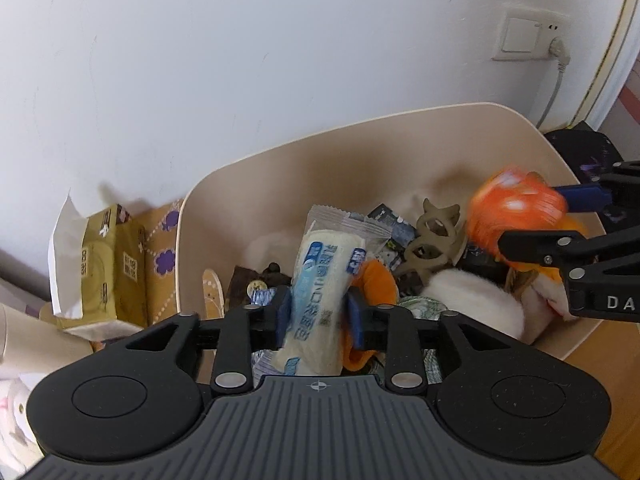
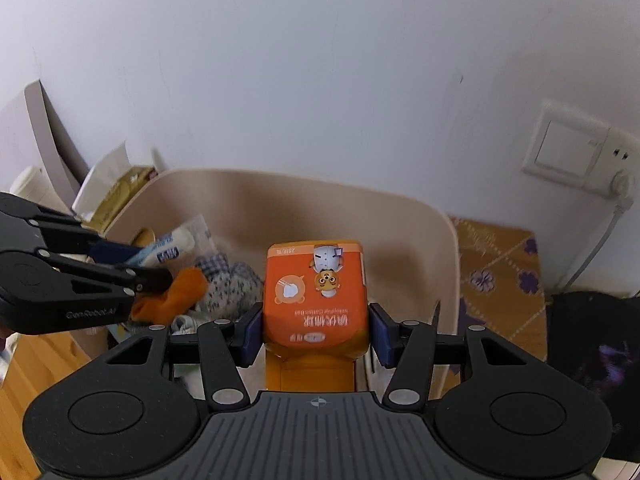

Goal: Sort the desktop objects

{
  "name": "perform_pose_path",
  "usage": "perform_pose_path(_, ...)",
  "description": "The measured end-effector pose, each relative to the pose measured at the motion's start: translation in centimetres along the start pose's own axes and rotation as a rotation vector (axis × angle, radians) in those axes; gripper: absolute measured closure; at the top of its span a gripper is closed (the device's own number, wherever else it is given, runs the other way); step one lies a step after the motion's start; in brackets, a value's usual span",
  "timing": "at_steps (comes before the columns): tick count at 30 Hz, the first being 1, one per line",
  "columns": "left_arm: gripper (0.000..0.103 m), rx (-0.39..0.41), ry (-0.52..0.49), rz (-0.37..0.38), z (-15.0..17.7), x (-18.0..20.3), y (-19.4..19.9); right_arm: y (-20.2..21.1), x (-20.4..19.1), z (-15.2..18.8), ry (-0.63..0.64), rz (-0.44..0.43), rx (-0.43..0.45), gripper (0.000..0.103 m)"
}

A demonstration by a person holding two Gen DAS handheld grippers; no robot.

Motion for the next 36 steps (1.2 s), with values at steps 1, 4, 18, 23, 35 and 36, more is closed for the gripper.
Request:
perform_pose_path(1,0.057,-0.008,0.007,-0.003,0.1,0.0,0.0,0.0,0.1,0.0,-0.003,0.001,-0.001,0.043)
perform_pose_path(4,0.041,-0.001,0.039,-0.021,0.2,-0.3,0.4,0.4,0.2,-0.1,0.006,-0.003,0.001,0.026)
perform_pose_path(18,0.034,0.044,0.123,-0.056,1.5,-0.2,5.8,3.0,1.5,0.5,-0.078,0.08,-0.066,0.0)
perform_pose_path(23,0.034,0.084,0.13,-0.04,2.2,-0.1,8.6,4.7,1.5,1.2,-0.112,0.088,-0.062,0.0)
perform_pose_path(35,0.034,0.125,0.114,-0.028,6.5,-0.1,15.2,9.8,-0.9,3.7,-0.171,0.101,-0.064,0.0)
perform_pose_path(36,0.034,0.127,0.113,-0.026,7.0,-0.2,15.9,10.4,-1.2,4.0,-0.168,0.109,-0.061,0.0)
Point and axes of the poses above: each gripper's, at about its wrist camera, not at the fingertips, and y roughly against the way its jaws point, x to its right, z to its underside, the point moved 1 cm from there along -y, roughly the way its jaws point, and after that the axes turned 9 degrees about y, right-handed, at the moved point
